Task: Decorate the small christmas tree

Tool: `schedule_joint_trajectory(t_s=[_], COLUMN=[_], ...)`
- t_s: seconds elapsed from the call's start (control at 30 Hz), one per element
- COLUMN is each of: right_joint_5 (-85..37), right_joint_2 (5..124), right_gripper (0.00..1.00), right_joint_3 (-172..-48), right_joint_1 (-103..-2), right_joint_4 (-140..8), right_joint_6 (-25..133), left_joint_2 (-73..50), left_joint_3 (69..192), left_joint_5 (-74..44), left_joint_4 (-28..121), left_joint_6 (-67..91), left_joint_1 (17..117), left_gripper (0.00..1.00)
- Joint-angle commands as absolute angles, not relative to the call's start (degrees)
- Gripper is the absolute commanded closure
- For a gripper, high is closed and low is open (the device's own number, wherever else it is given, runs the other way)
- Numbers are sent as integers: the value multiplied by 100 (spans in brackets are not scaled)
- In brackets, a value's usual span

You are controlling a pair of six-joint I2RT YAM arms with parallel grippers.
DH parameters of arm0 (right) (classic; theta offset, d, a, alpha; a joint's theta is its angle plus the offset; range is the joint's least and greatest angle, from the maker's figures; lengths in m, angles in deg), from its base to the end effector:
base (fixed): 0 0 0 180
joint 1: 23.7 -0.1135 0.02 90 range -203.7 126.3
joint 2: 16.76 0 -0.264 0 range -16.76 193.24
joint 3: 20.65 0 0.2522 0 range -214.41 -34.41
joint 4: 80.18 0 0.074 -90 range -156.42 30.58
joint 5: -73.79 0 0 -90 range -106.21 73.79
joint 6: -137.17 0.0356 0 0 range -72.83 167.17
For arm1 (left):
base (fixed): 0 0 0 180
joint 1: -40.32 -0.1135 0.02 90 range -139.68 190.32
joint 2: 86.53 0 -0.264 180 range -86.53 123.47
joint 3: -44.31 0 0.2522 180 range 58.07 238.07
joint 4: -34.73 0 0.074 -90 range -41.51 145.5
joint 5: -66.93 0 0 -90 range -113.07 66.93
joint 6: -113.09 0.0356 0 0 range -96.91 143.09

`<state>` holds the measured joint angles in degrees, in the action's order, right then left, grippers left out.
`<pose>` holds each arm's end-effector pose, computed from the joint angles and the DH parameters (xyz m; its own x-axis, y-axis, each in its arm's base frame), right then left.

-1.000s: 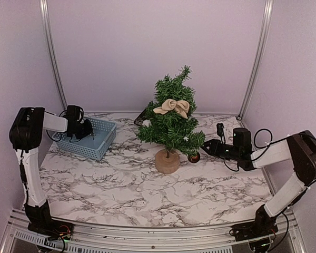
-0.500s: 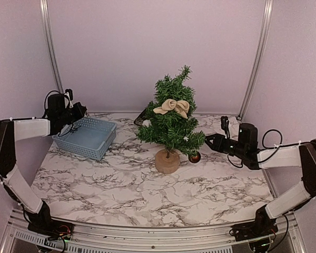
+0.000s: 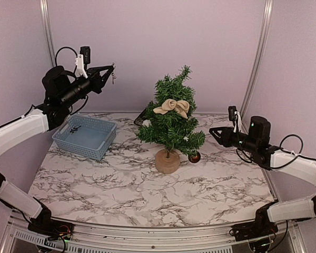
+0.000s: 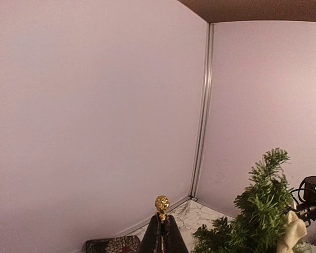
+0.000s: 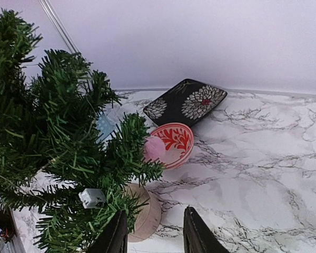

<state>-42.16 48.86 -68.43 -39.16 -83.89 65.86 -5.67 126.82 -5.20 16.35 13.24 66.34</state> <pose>0.2406 0.0827 0.2508 -0.4308 0.1798 -0.8844 -0.5391 0.7346 0.4119 0.2931 -0.1552 0.4184 0.1875 -0.2727 -0.9436 0.7193 0.6924 -0.0572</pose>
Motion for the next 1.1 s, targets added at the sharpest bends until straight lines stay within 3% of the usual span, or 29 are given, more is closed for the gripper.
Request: schedule_joint_trajectory(t_s=[0.0, 0.23, 0.53, 1.07], right_joint_5=[-4064, -4084, -4173, -4141], right_joint_2=[4501, 4404, 4410, 4493], right_gripper=[64, 64, 64, 64], right_joint_3=[-7116, -7016, -6891, -6833], right_joint_1=[-3872, -3872, -3872, -3877], right_joint_4=[-7960, -8008, -8176, -8297], right_joint_6=[6255, 6346, 6439, 6469], left_joint_2=[-122, 861, 1556, 1144], left_joint_3=[13567, 14606, 15042, 13870], left_joint_5=[-128, -95, -310, -428], left_joint_4=[1212, 1017, 733, 640], left_joint_6=[1840, 2238, 2484, 2389], left_joint_1=[7215, 8131, 8476, 8575], left_gripper=[100, 100, 100, 100])
